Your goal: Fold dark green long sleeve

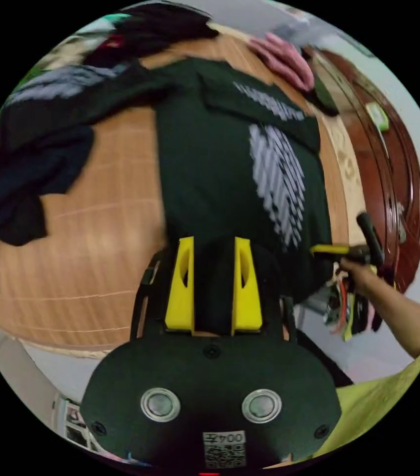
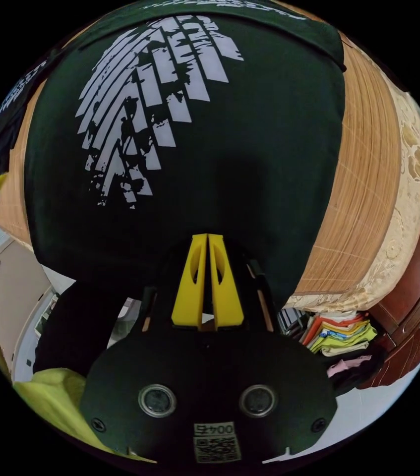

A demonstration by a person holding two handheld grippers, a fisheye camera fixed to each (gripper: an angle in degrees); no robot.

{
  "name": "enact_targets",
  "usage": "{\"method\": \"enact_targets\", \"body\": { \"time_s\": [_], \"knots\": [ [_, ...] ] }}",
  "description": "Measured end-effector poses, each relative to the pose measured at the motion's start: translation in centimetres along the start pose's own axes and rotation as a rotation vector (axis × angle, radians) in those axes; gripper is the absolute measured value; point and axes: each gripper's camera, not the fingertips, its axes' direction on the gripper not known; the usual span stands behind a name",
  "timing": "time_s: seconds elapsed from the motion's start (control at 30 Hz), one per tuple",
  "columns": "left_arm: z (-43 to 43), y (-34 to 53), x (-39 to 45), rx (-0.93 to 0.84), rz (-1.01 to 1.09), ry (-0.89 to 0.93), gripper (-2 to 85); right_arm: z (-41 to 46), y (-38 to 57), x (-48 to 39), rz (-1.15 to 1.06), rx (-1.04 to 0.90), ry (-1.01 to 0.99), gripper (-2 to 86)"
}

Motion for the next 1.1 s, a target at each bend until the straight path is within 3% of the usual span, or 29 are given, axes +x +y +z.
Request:
{"method": "enact_targets", "body": {
  "time_s": [0.13,0.33,0.57,0.7,0.9,1.1],
  "knots": [
    [-7.1,-0.2,-7.8,0.187,0.131,-0.522,15.9,-1.1,0.1,-1.0,0.032,0.006,-0.010,-0.5],
    [-7.7,-2.8,-15.5,0.102,0.170,-0.809,21.7,-2.4,0.7,-2.1,0.082,0.035,-0.039,-0.5],
    [-4.1,-4.4,-17.9,0.054,0.120,-0.883,21.9,-3.6,1.4,-2.5,0.148,0.048,-0.105,-0.6],
    [-5.2,-4.2,-20.8,0.093,0.007,-0.843,18.8,-4.0,1.4,-2.6,0.164,0.037,-0.135,-0.6],
    [-7.4,-2.5,-23.1,0.158,0.047,-0.871,10.4,-4.6,1.7,-3.3,0.161,0.039,-0.150,-0.7],
    [-10.6,-1.3,-26.7,0.211,0.048,-0.723,3.9,-5.0,2.2,-4.0,0.177,0.051,-0.162,-0.7]
  ]
}}
